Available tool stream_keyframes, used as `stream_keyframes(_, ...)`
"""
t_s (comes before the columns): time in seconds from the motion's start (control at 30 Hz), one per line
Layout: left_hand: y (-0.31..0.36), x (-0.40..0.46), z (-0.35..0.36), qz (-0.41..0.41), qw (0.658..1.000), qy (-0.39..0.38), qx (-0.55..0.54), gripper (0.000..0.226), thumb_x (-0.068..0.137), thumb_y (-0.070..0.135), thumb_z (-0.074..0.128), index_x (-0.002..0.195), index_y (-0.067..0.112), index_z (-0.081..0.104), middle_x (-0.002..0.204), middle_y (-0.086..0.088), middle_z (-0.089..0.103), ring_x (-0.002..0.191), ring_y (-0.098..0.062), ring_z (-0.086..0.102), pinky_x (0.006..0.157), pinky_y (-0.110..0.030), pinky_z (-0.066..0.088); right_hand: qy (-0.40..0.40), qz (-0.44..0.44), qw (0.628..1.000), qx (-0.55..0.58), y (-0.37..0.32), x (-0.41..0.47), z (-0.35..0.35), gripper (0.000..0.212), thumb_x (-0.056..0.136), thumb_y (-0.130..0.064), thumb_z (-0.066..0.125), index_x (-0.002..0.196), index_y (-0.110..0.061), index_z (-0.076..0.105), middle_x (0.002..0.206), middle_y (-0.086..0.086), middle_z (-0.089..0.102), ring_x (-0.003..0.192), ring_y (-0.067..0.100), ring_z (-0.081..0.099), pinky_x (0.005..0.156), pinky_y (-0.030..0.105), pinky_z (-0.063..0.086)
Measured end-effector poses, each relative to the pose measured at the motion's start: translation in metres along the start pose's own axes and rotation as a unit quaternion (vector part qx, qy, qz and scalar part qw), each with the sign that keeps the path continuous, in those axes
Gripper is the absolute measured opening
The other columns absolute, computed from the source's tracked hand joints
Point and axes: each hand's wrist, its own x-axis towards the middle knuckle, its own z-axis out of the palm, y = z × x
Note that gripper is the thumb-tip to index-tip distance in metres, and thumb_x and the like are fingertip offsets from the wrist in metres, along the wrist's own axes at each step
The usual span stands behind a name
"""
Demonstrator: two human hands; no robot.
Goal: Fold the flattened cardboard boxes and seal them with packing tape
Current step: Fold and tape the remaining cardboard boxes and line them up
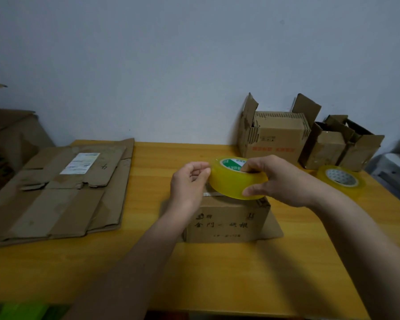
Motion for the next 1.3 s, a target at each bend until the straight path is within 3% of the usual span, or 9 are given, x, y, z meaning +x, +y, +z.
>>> stream_keyframes(0.2, -0.006, -0.001, 0.005, 0.024, 0.996, 0.046, 0.074, 0.02, 0.096, 0.015, 0.057, 0.081, 0.028, 0.056, 0.091, -0.003, 0.066, 0.09, -0.02, 0.065, 0.081, -0.041, 0.057, -0.001, -0.034, 0.992, -0.119, -0.01, -0.003, 0.004, 0.055, 0.077, -0.03, 0.077, 0.124, -0.027, 0.048, 0.115, -0.011, 0.041, 0.107, 0.009, 0.04, 0.081, 0.019, 0.036)
stream_keyframes(0.3, -0.008, 0.005, 0.003, -0.015, 0.995, 0.072, 0.07, 0.019, 0.097, 0.013, 0.055, 0.082, 0.025, 0.055, 0.094, -0.002, 0.063, 0.092, -0.021, 0.064, 0.085, -0.045, 0.056, 0.081, -0.098, 0.976, -0.178, -0.005, -0.004, 0.013, 0.06, 0.076, -0.017, 0.076, 0.126, -0.025, 0.043, 0.129, -0.005, 0.031, 0.117, 0.01, 0.03, 0.094, 0.021, 0.036)
stream_keyframes(0.4, -0.005, 0.01, 0.004, -0.08, 0.994, 0.069, 0.01, 0.016, 0.099, 0.01, 0.049, 0.085, 0.014, 0.055, 0.1, -0.011, 0.064, 0.083, -0.021, 0.069, 0.077, -0.037, 0.059, 0.259, -0.121, 0.958, -0.006, 0.008, 0.01, 0.027, 0.059, 0.081, -0.004, 0.067, 0.133, -0.018, 0.044, 0.136, 0.001, 0.037, 0.127, 0.013, 0.036, 0.101, 0.023, 0.035)
stream_keyframes(0.5, 0.0, 0.013, 0.008, -0.122, 0.99, 0.047, -0.056, 0.015, 0.1, 0.006, 0.047, 0.089, 0.004, 0.057, 0.101, -0.017, 0.067, 0.075, -0.017, 0.07, 0.065, -0.025, 0.06, 0.329, -0.073, 0.914, 0.224, 0.008, 0.029, 0.043, 0.05, 0.089, -0.008, 0.062, 0.135, -0.016, 0.044, 0.126, -0.003, 0.049, 0.117, 0.006, 0.047, 0.096, 0.022, 0.043)
stream_keyframes(0.6, 0.004, 0.014, 0.007, -0.135, 0.987, 0.023, -0.087, 0.023, 0.1, 0.002, 0.045, 0.085, 0.004, 0.061, 0.103, -0.02, 0.069, 0.077, -0.016, 0.069, 0.071, -0.03, 0.061, 0.327, 0.013, 0.883, 0.335, 0.001, 0.041, 0.058, 0.053, 0.092, -0.007, 0.057, 0.14, -0.015, 0.037, 0.12, -0.009, 0.045, 0.112, 0.004, 0.045, 0.082, 0.009, 0.042)
stream_keyframes(0.8, 0.008, 0.016, -0.005, -0.132, 0.989, 0.062, -0.003, 0.016, 0.1, 0.009, 0.043, 0.087, 0.011, 0.052, 0.092, -0.009, 0.061, 0.055, -0.009, 0.066, 0.075, -0.035, 0.06, 0.333, 0.062, 0.889, 0.308, 0.007, 0.045, 0.067, 0.043, 0.09, 0.002, 0.053, 0.128, -0.013, 0.04, 0.097, -0.011, 0.048, 0.096, 0.013, 0.05, 0.086, 0.031, 0.047)
stream_keyframes(1.0, 0.007, 0.02, -0.027, -0.181, 0.98, 0.082, -0.015, 0.021, 0.095, -0.002, 0.039, 0.085, 0.008, 0.054, 0.081, -0.005, 0.051, 0.048, -0.011, 0.058, 0.088, -0.042, 0.056, 0.314, 0.072, 0.914, 0.246, 0.008, 0.049, 0.065, 0.046, 0.092, -0.001, 0.052, 0.132, -0.016, 0.036, 0.091, -0.017, 0.046, 0.085, 0.008, 0.05, 0.081, 0.033, 0.047)
stream_keyframes(1.17, 0.006, 0.026, -0.048, -0.227, 0.968, 0.086, -0.06, 0.018, 0.093, -0.009, 0.042, 0.084, 0.001, 0.054, 0.073, -0.006, 0.041, 0.059, -0.013, 0.045, 0.052, -0.021, 0.055, 0.328, 0.076, 0.921, 0.196, 0.015, 0.051, 0.061, 0.039, 0.091, -0.004, 0.05, 0.127, -0.016, 0.042, 0.102, -0.001, 0.051, 0.096, 0.019, 0.05, 0.08, 0.036, 0.042)
stream_keyframes(1.3, -0.007, 0.024, -0.04, -0.272, 0.954, 0.078, -0.102, 0.023, 0.096, -0.005, 0.044, 0.075, 0.002, 0.051, 0.068, -0.005, 0.036, 0.056, -0.013, 0.037, 0.061, -0.029, 0.056, 0.333, 0.082, 0.918, 0.199, 0.015, 0.056, 0.064, 0.033, 0.092, -0.007, 0.052, 0.123, -0.015, 0.045, 0.101, -0.001, 0.052, 0.096, 0.019, 0.05, 0.077, 0.032, 0.04)
